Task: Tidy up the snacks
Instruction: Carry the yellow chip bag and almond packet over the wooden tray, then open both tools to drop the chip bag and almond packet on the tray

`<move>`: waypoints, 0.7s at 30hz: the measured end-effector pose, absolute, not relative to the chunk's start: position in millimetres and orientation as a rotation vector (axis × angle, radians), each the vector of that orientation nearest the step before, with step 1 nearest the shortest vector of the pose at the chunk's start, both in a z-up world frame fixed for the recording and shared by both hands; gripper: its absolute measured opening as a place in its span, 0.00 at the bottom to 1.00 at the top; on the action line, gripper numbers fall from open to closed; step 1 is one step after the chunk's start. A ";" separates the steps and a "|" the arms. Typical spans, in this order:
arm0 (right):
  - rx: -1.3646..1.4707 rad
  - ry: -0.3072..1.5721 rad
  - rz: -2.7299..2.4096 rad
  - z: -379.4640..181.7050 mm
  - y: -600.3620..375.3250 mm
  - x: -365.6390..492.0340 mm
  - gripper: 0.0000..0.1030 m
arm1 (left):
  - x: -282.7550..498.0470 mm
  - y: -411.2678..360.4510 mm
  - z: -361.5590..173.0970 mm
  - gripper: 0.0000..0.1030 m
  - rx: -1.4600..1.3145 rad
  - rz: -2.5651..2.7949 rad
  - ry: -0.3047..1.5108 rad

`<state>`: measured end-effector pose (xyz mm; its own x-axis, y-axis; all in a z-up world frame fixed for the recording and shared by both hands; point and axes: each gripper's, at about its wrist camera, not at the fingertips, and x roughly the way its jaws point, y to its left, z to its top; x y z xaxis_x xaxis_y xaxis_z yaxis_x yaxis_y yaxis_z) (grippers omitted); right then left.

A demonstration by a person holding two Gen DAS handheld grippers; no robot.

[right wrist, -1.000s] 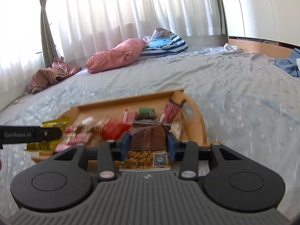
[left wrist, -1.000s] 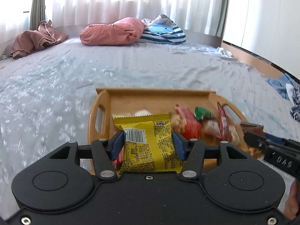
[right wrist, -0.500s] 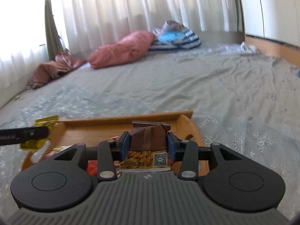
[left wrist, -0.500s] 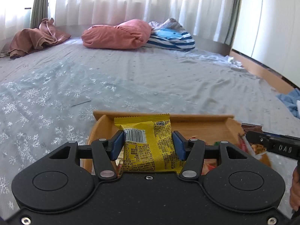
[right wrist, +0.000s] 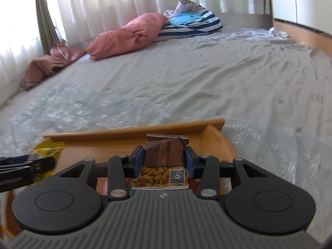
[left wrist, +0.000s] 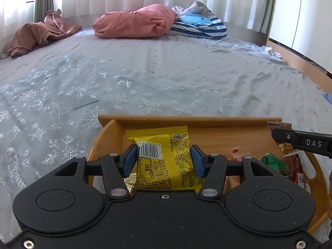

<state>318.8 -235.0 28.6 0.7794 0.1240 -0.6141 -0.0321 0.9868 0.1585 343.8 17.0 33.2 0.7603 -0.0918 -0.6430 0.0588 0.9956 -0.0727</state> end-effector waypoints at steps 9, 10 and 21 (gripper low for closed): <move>0.120 0.684 0.034 13.8 -239.2 328.0 0.45 | 352.4 21.4 24.0 0.52 -0.047 -0.060 0.720; 0.122 0.684 0.031 12.4 -240.0 327.4 0.45 | 353.1 21.7 23.8 0.52 -0.047 -0.060 0.721; 0.152 0.665 0.036 11.6 -243.2 324.9 0.46 | 356.0 22.8 20.6 0.54 -0.071 -0.051 0.737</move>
<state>324.9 -243.2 11.6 0.7865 0.0825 -0.6121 0.0151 0.9882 0.1526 356.0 22.8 20.6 0.7397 -0.0714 -0.6691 0.0211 0.9963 -0.0830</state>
